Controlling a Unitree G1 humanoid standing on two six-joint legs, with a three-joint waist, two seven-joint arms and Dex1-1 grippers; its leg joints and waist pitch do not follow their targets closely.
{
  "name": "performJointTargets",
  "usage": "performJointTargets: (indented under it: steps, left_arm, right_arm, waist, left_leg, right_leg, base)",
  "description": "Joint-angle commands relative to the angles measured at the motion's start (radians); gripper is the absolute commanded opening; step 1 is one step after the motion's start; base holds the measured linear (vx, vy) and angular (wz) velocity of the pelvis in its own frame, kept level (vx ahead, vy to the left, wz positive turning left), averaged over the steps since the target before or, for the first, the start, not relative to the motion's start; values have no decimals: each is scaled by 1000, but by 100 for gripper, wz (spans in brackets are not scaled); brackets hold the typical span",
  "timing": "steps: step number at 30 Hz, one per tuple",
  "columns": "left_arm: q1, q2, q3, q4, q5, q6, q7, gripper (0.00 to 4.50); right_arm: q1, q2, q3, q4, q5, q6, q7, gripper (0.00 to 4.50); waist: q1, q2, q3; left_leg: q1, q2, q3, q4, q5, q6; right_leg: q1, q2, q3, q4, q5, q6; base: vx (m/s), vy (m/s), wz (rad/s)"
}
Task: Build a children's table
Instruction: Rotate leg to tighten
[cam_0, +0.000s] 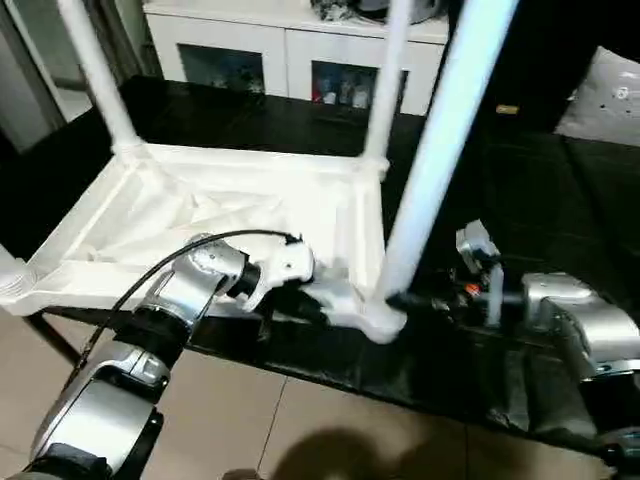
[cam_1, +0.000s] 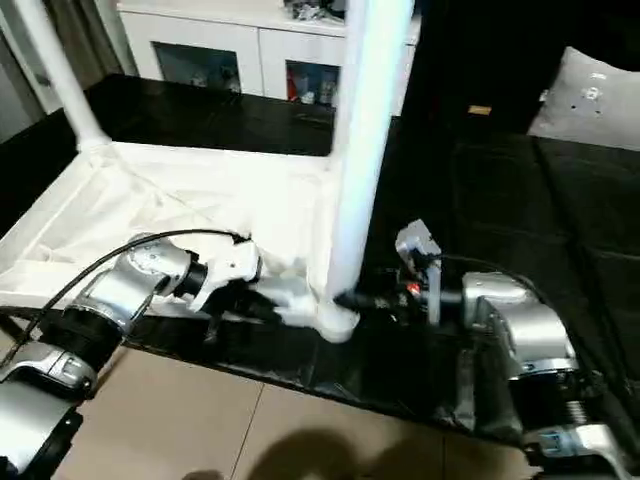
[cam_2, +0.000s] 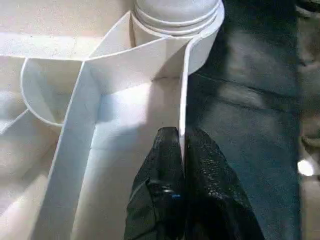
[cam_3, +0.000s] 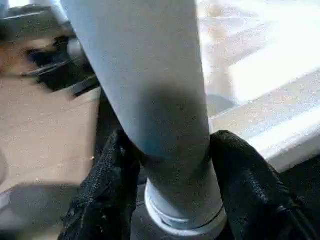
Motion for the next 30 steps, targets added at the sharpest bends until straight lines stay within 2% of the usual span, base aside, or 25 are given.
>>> performJointTargets:
  steps: [1,3,4,5,7,8,10,11,12,14,19,20,22,23,25,26,30]
  left_arm:
    - [-14,-67,7,0,-16,52,86,0]
    - [-28,-134,35,11,-7,133,235,0]
    - [-32,-153,40,18,1,151,281,0]
    - [-31,-167,44,16,3,165,302,0]
    - [-31,-191,54,13,4,180,342,0]
    - [-34,-229,70,18,4,201,415,0]
    - [-34,-259,81,17,4,213,471,0]
    - [-34,-259,81,17,4,213,471,0]
    - [-31,-270,83,11,9,218,487,0]
    - [-26,-274,79,3,16,220,497,0]
    - [-3,-249,59,-16,24,167,461,0]
    - [4,-234,55,-21,25,153,448,0]
    - [6,-227,54,-23,25,148,441,0]
    - [15,-196,41,-29,26,121,395,0]
    - [27,-160,25,-40,26,85,330,0]
    - [30,-148,20,-44,25,77,308,0]
    - [40,-90,-1,-49,21,16,207,0]
  right_arm:
    - [-35,56,21,27,-30,25,-125,195]
    - [-79,135,-10,95,-102,56,-365,191]
    - [-87,155,-18,106,-112,63,-413,190]
    - [-101,174,-40,121,-112,85,-470,190]
    - [-122,201,-71,147,-111,108,-550,188]
    - [-137,225,-81,171,-122,78,-616,188]
    - [-143,243,-84,187,-129,4,-636,188]
    - [-143,243,-84,187,-129,4,-636,188]
    - [-143,254,-91,190,-124,-22,-626,242]
    - [-142,267,-100,184,-114,-15,-617,256]
    - [-113,255,-79,147,-105,-38,-563,297]
    - [-100,237,-70,137,-104,-54,-538,301]
    - [-94,228,-65,133,-104,-62,-525,311]
    - [-79,191,-52,133,-113,-106,-475,335]
    - [-65,157,-53,130,-115,-139,-416,342]
    - [-61,146,-55,127,-114,-146,-397,356]
    - [-50,81,-40,121,-121,-171,-308,387]
  waist:
    - [-3,-18,-58]
    - [-20,-17,-58]
    - [-28,-18,-58]
    - [-31,-20,-60]
    - [-38,-18,-61]
    - [-41,-17,-64]
    - [-42,-17,-65]
    - [-42,-18,-66]
    - [-40,-18,-67]
    - [-40,-15,-66]
    - [-39,-15,-65]
    - [-40,-19,-64]
    - [-39,-19,-64]
    - [-37,-19,-63]
    - [-39,-18,-63]
    - [-40,-18,-61]
    - [-37,-17,-59]
  left_leg:
    - [-18,2,7,-71,-121,26]
    - [-20,0,7,-70,-111,11]
    - [-23,-5,5,-69,-114,8]
    - [-18,-5,6,-68,-108,13]
    - [-22,-5,6,-67,-102,29]
    - [-22,-3,7,-66,-92,35]
    - [-20,-1,9,-65,-89,43]
    - [-21,-2,9,-64,-83,46]
    - [-23,-3,9,-64,-73,58]
    - [-23,-1,9,-64,-70,73]
    - [-21,1,8,-67,-96,72]
    - [-22,2,9,-67,-96,75]
    - [-22,1,10,-67,-96,79]
    - [-22,1,9,-67,-101,80]
    - [-24,2,9,-67,-108,84]
    - [-21,3,10,-67,-121,87]
    - [-19,5,10,-70,-138,81]
  right_leg:
    - [65,-64,32,-91,-409,-128]
    - [62,-61,32,-90,-409,-124]
    - [66,-61,29,-94,-434,-114]
    - [64,-60,30,-97,-434,-109]
    - [65,-59,33,-93,-390,-124]
    - [65,-58,33,-90,-344,-140]
    - [64,-57,33,-85,-280,-169]
    - [66,-58,34,-83,-260,-176]
    - [69,-58,35,-80,-227,-186]
    - [71,-58,35,-77,-190,-202]
    - [73,-61,35,-80,-214,-199]
    - [72,-61,36,-79,-210,-200]
    - [73,-61,36,-81,-214,-197]
    - [72,-63,35,-83,-231,-191]
    - [72,-63,36,-83,-239,-188]
    - [68,-63,36,-87,-257,-187]
    - [66,-63,36,-89,-301,-176]
  base:
    - [0,0,0]
    - [0,0,0]
    - [0,0,0]
    - [0,0,0]
    - [0,0,0]
    - [0,0,0]
    - [0,0,0]
    - [0,0,0]
    - [0,0,0]
    - [0,0,0]
    - [0,0,0]
    - [0,0,0]
    - [0,0,0]
    - [0,0,0]
    - [0,0,0]
    - [0,0,0]
    - [0,0,0]
